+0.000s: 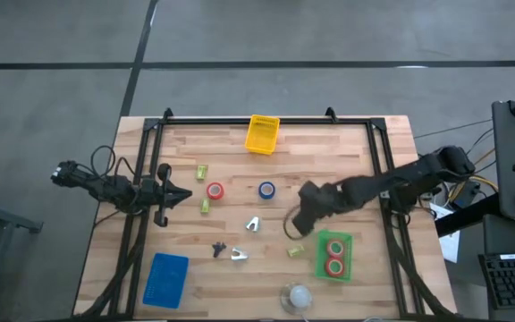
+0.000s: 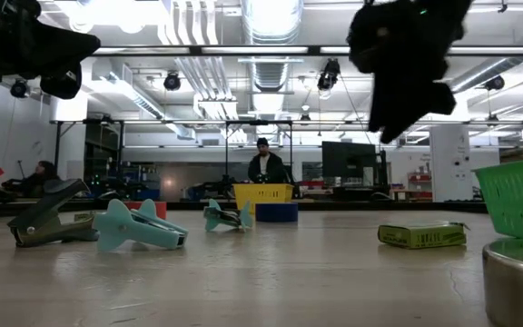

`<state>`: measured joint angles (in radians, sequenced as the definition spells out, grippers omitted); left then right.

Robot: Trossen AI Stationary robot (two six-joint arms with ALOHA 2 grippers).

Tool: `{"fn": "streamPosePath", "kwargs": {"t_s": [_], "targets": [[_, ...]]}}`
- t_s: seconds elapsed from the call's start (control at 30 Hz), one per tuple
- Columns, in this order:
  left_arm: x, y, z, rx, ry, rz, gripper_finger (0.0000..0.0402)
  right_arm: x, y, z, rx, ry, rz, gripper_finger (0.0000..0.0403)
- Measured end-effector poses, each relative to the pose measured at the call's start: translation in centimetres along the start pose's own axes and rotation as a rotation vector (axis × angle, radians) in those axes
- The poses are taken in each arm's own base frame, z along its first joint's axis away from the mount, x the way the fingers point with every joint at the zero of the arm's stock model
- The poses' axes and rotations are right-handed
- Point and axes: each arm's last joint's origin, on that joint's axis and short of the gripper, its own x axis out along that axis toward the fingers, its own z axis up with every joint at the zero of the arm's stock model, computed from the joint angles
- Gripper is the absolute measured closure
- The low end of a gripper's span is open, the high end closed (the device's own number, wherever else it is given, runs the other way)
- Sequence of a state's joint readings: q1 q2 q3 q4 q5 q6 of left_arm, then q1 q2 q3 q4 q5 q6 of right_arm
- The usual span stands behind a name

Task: Pick and place Stapler, Stapler remover, tape
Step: Put the blue tape into the green bin

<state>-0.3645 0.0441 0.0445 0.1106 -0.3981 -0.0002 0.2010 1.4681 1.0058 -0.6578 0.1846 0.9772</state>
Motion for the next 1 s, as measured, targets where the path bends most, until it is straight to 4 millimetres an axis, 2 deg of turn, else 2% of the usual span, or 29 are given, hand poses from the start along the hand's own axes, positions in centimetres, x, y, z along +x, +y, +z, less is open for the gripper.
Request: {"fn": "streamPosePath", "kwargs": {"t_s": [0.23, 0.4, 0.7, 0.87, 1.0], "targets": [[0.0, 0.0, 0.0, 0.0, 0.0, 0.0, 0.0376, 0.5, -1.5, 4.2, -0.03, -0.128, 0.062, 0.0252], [0.0, 0.0, 0.0, 0.0, 0.0, 0.0, 0.0376, 1.7, -2.7, 6.5, 0.018, -0.154, 0.096, 0.0254], [0.0, 0.0, -0.1, 0.002, 0.006, 0.0, 0.0376, 5.8, -4.4, 9.2, 0.094, -0.127, 0.085, 0.0242], [0.0, 0.0, -0.1, 0.003, 0.007, 0.0, 0.0376, 8.3, -3.7, 10.7, 0.082, -0.078, 0.081, 0.0224], [0.0, 0.0, -0.1, 0.003, 0.007, 0.0, 0.0376, 10.0, -3.4, 11.3, 0.071, -0.001, -0.02, 0.021]]}}
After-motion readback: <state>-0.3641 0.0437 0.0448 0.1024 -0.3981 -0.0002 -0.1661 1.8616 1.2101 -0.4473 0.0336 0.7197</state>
